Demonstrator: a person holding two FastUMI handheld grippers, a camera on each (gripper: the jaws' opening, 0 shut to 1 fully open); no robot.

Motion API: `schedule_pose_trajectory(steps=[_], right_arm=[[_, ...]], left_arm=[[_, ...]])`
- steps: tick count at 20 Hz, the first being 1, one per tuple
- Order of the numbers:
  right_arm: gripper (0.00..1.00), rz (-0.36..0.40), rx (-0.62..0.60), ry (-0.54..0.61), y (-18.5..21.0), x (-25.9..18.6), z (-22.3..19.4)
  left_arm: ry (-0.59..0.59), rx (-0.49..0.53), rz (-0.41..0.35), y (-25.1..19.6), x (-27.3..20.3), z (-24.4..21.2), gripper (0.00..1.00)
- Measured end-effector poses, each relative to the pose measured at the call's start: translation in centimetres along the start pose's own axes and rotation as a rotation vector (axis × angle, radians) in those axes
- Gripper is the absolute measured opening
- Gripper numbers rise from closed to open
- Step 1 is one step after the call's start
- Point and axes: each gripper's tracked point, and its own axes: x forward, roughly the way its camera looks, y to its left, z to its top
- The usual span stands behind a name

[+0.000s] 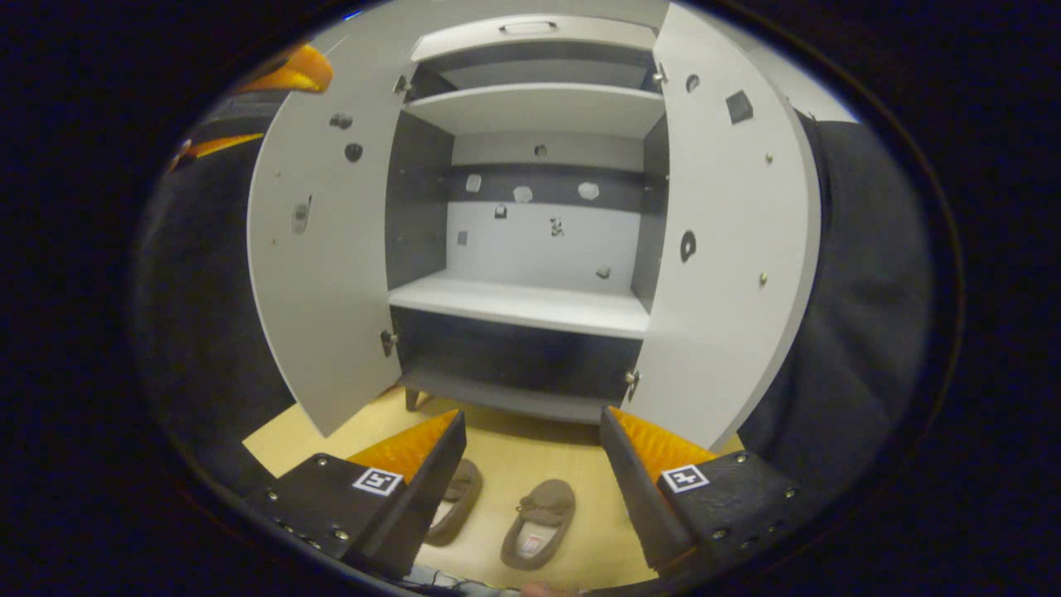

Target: Grab one shoe with the right hand and put it into the shoe cabinet, grab the other shoe with the left hand and put it into the shoe cabinet; then close the right door with the right hand and the left door with the left hand.

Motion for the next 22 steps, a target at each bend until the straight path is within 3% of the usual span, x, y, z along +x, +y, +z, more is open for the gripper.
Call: schedule_pose_trajectory(steps=[10, 14, 16, 22], right_arm=[[0.98, 0.061, -0.002, 0.350, 1.3, 4.6, -16.6], [0.98, 0.074, -0.017, 0.453, 1.7, 5.5, -20.7], [0.88, 0.083, -0.027, 0.495, 2.1, 6.5, -22.6], [0.88, 0.075, -0.039, 0.565, 2.7, 10.4, -25.9]], left_arm=[[0.015, 0.010, 0.027, 1.2, 0.3, -0.8, 0.96], [0.021, 0.009, 0.052, 2.2, 0.3, -1.1, 0.96], [0.026, 0.010, 0.065, 2.7, 0.3, -1.2, 0.96], [0.033, 0.027, 0.111, 4.4, 0.0, -1.4, 0.96]])
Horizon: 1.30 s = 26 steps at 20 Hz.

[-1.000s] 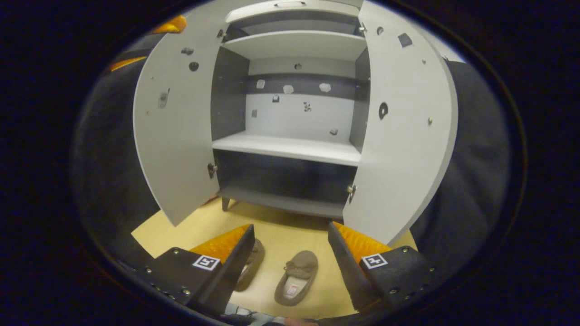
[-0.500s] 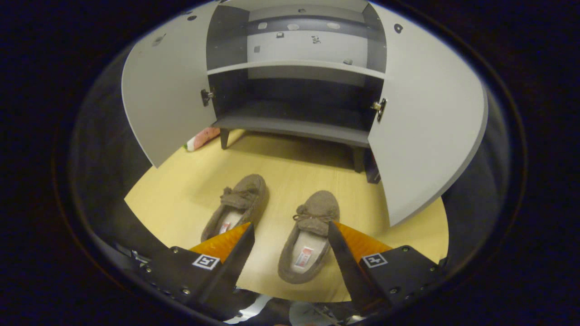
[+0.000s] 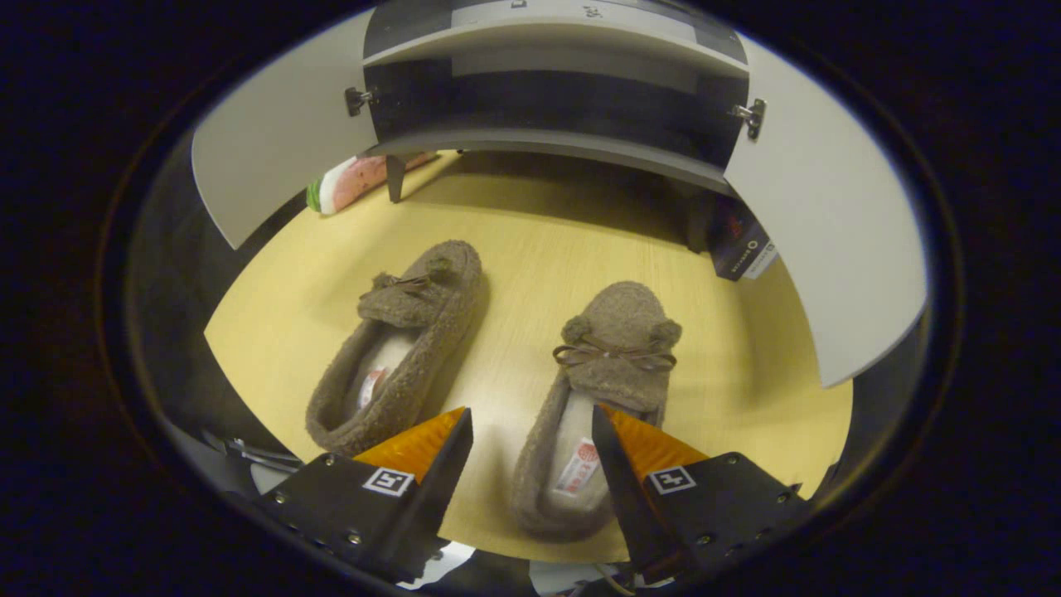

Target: Grab one shoe with the right hand and put it into the shoe cabinet, grab the other shoe with the left hand and put it into the shoe cabinet; then close the right door with the right hand and the left door with the left hand.

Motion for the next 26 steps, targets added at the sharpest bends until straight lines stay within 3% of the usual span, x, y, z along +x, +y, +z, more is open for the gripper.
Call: schedule_pose_trajectory(steps=[6, 7, 8, 9, 11, 13, 14, 26], right_arm=[[0.87, -0.038, -0.073, 0.021, 0.0, 2.9, -0.1], [0.83, -0.049, -0.079, 0.016, -0.1, 3.4, 0.0], [0.79, -0.053, -0.091, 0.017, -0.1, 3.6, -0.1], [0.76, -0.121, -0.139, 0.004, -1.4, 4.4, -0.2], [0.17, -0.151, -0.143, -0.009, -2.2, 3.7, 0.2], [0.19, -0.169, -0.110, -0.026, -2.6, 2.8, 0.8], [0.02, -0.166, -0.085, -0.026, -2.7, 3.0, 0.4], [0.01, -0.102, 0.059, -0.206, -3.1, -4.3, 4.9]], left_arm=[[0.002, 0.028, 0.054, 1.9, -0.3, 0.0, 0.96], [0.003, 0.027, 0.061, 2.2, -0.4, 0.0, 0.93], [0.005, 0.025, 0.067, 2.5, -0.4, -0.1, 0.96], [0.006, 0.022, 0.073, 2.8, -0.5, -0.1, 0.96], [0.012, 0.018, 0.082, 3.4, -0.7, -0.2, 0.96], [0.013, 0.015, 0.089, 3.8, -0.9, -0.3, 0.96], [0.013, 0.014, 0.088, 3.8, -1.0, -0.3, 0.96], [0.014, -0.022, 0.010, 2.2, -2.3, -0.3, 0.96]])
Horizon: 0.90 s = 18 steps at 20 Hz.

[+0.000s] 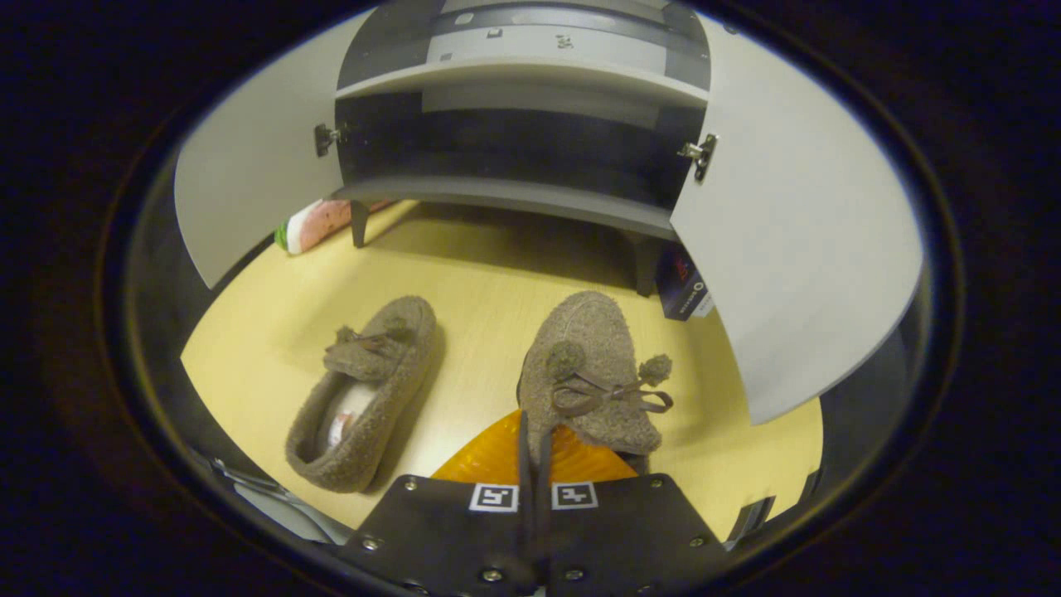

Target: Grab one shoe with the right hand and put it into the shoe cabinet, grab the other shoe with the left hand and put it into the shoe cabinet; then close the right door with the right hand and the left door with the left hand.

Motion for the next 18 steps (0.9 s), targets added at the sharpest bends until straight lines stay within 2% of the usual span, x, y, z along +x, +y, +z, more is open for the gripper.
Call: schedule_pose_trajectory(steps=[4, 9, 14, 18], right_arm=[[0.01, 0.032, 0.058, -0.135, 0.3, -4.4, 5.5], [0.01, 0.084, 0.125, -0.345, 0.7, -10.9, 16.0], [0.00, 0.115, 0.122, -0.554, 1.3, -16.6, 26.3], [0.00, 0.116, 0.074, -0.690, 1.5, -18.8, 33.8]], left_arm=[[0.003, -0.007, -0.007, 0.1, -0.4, -0.2, 0.96], [0.004, -0.012, -0.002, 0.6, -0.7, -0.3, 0.96], [-0.003, -0.014, 0.008, 1.1, -1.0, -0.2, 0.96], [-0.001, -0.007, 0.012, 1.3, -1.1, -0.3, 0.96]])
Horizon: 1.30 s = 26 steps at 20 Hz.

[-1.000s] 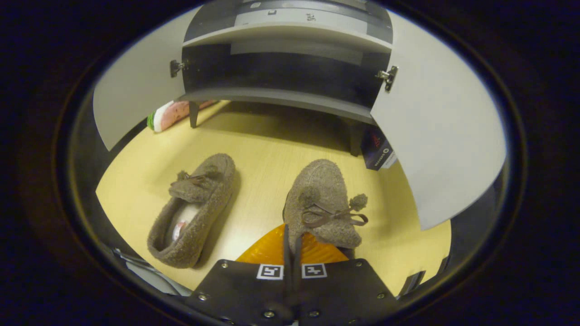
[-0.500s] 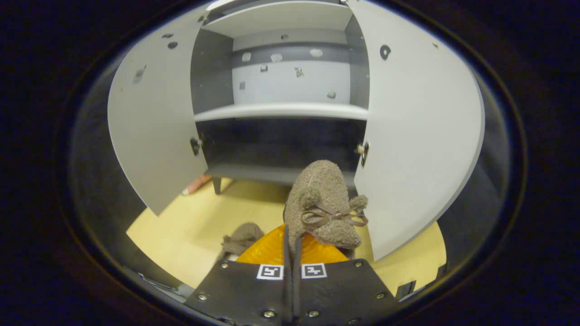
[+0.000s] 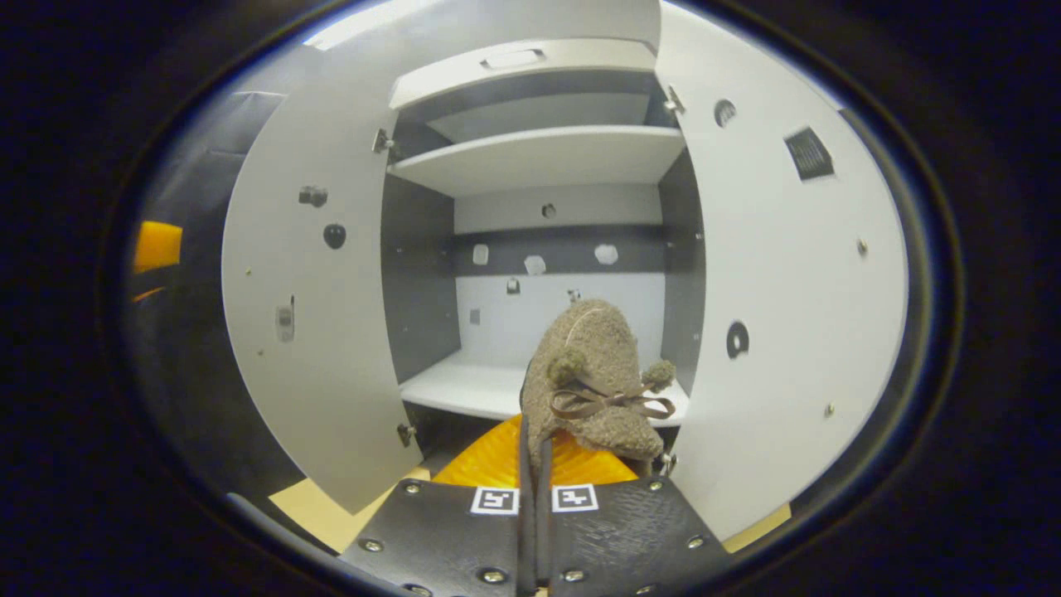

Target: Grab one shoe with the right hand and put it into the shoe cabinet, grab the other shoe with the left hand and put it into the shoe cabinet; then close the right door with the right hand and the left door with the left hand.

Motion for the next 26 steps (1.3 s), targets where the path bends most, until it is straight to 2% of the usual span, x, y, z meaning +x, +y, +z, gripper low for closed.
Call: schedule_pose_trajectory(steps=[4, 5, 6, 7, 8, 9, 11, 12, 14, 15, 18, 19, 21, 22, 24, 26], right_arm=[[0.00, -0.014, -0.027, -0.061, -0.4, 5.2, 4.3], [0.00, -0.024, -0.033, -0.071, -0.7, 6.8, 5.2], [0.00, -0.028, -0.041, -0.081, -0.9, 8.4, 5.9], [0.00, -0.035, -0.047, -0.088, -1.0, 10.1, 6.5], [0.00, -0.046, -0.050, -0.089, -1.3, 11.6, 6.8], [0.00, -0.057, -0.053, -0.089, -1.5, 13.2, 7.1], [0.00, -0.076, -0.060, -0.072, -1.9, 16.0, 7.0], [0.00, -0.084, -0.064, -0.055, -2.2, 17.5, 6.6], [0.00, -0.097, -0.064, -0.018, -2.7, 20.2, 5.6], [0.00, -0.099, -0.062, 0.008, -3.0, 21.5, 4.9], [0.00, -0.108, -0.085, 0.093, -3.6, 24.4, 1.9], [0.00, -0.107, -0.101, 0.116, -3.8, 25.2, 0.8], [0.01, -0.108, -0.132, 0.164, -4.1, 26.4, -1.3], [0.01, -0.106, -0.135, 0.188, -4.1, 26.7, -2.3], [0.01, -0.100, -0.123, 0.219, -4.0, 27.5, -3.6], [0.01, -0.105, -0.127, 0.232, -4.3, 27.8, -4.3]], left_arm=[[-0.010, 0.002, 0.007, 0.3, -0.2, 0.1, 0.96], [-0.013, 0.005, 0.010, 0.4, -0.2, 0.1, 0.93], [-0.014, 0.008, 0.014, 0.6, -0.1, 0.1, 0.96], [-0.012, 0.011, 0.021, 0.8, 0.0, 0.0, 0.92], [-0.013, 0.012, 0.028, 1.1, 0.0, -0.1, 0.92], [-0.015, 0.012, 0.033, 1.3, 0.1, 0.0, 0.96], [-0.020, 0.019, 0.037, 1.6, 0.2, 0.1, 0.93], [-0.021, 0.025, 0.041, 1.7, 0.3, 0.2, 0.96], [-0.021, 0.031, 0.055, 2.2, 0.5, 0.2, 0.96], [-0.019, 0.031, 0.060, 2.3, 0.5, 0.2, 0.92], [-0.006, 0.034, 0.079, 2.8, 0.7, -0.2, 0.93], [-0.007, 0.032, 0.086, 3.0, 0.7, -0.3, 0.96], [-0.003, 0.028, 0.093, 3.2, 0.8, -0.4, 0.96], [-0.001, 0.028, 0.101, 3.4, 0.8, -0.5, 0.93], [0.000, 0.029, 0.112, 3.7, 0.8, -0.5, 1.00], [0.004, 0.025, 0.116, 3.7, 0.9, -0.7, 0.96]])
